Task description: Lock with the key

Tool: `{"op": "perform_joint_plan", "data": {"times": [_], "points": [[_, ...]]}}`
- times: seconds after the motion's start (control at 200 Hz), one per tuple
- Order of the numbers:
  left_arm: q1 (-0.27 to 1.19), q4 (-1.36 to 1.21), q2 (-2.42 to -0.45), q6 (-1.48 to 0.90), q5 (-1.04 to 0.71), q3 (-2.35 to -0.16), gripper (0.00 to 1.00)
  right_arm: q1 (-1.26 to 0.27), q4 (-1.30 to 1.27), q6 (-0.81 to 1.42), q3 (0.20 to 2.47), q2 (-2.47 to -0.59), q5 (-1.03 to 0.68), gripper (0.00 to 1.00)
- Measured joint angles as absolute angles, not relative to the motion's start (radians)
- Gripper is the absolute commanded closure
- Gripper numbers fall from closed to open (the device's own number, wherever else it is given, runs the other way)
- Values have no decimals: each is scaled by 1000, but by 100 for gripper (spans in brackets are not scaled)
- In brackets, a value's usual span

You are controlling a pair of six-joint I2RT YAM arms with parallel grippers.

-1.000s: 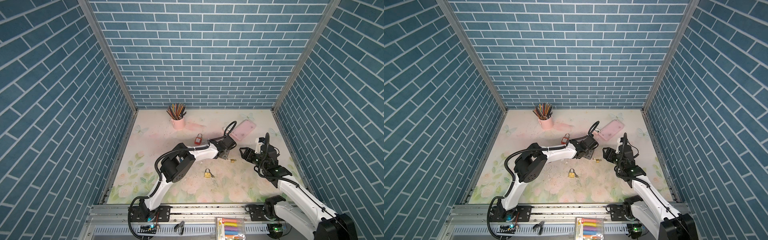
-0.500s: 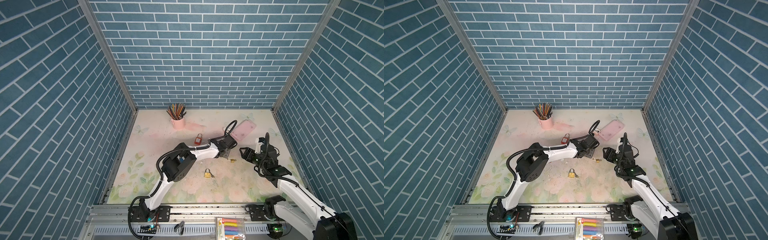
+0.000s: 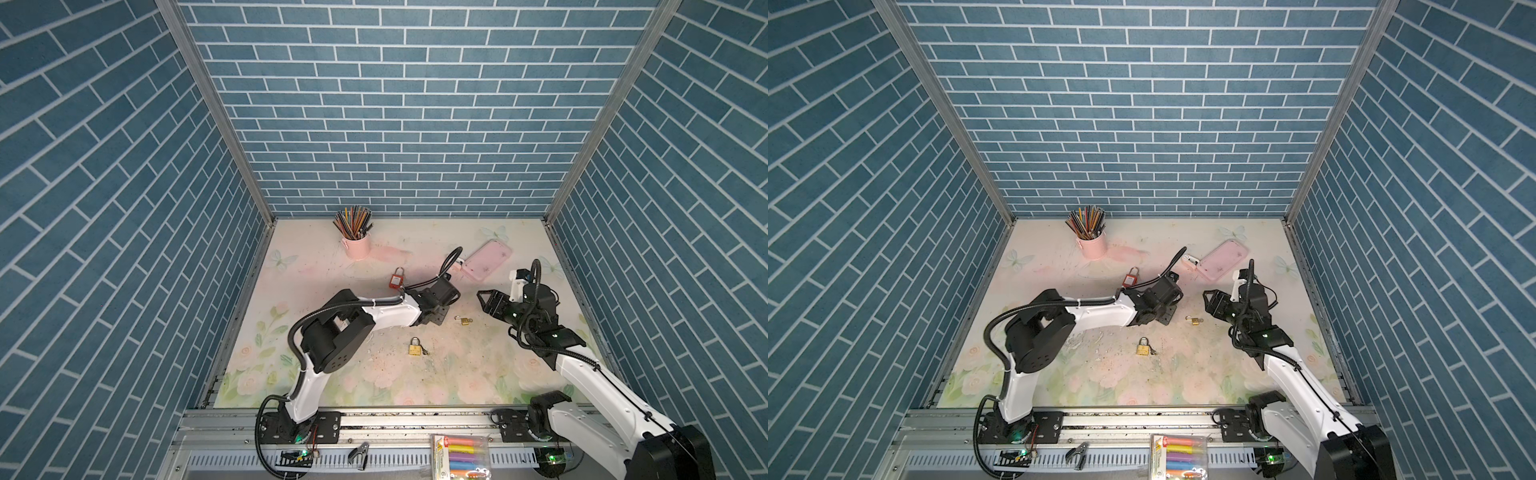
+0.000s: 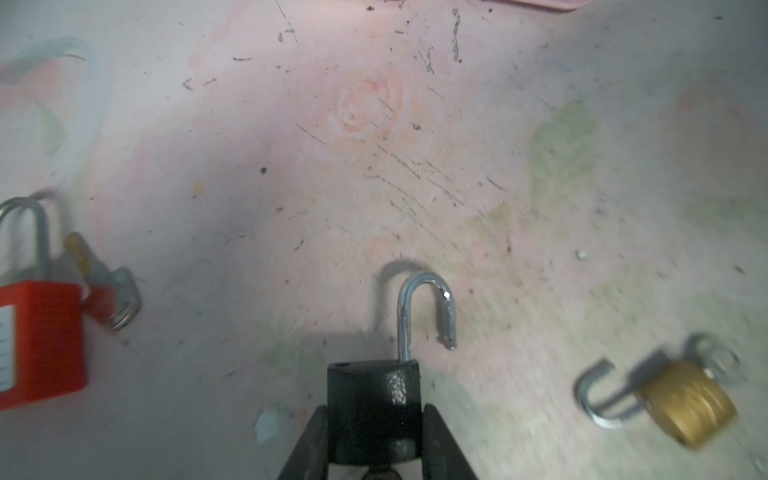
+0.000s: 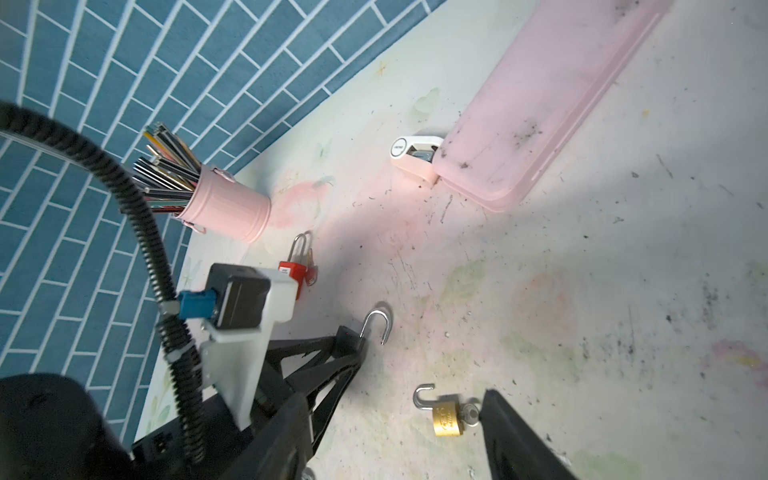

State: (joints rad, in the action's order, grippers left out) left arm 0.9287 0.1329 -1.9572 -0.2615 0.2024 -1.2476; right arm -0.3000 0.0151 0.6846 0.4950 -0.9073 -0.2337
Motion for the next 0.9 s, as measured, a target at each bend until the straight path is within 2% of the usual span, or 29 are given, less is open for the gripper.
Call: {"op": "perform_joint_plan", "data": {"times": [0.29,0.675,0.9], "points": [[848,-125,-1599,-27,27,-946,92,-305,-45,648,495,-836,-472,36],[859,-303,-1364,319,-236,-684,91,-506,-44,594,583,-907,-641,39],[884,-355,-1287,448,-256,-608,91,-520,-45,604,579,-921,-666,39]]}}
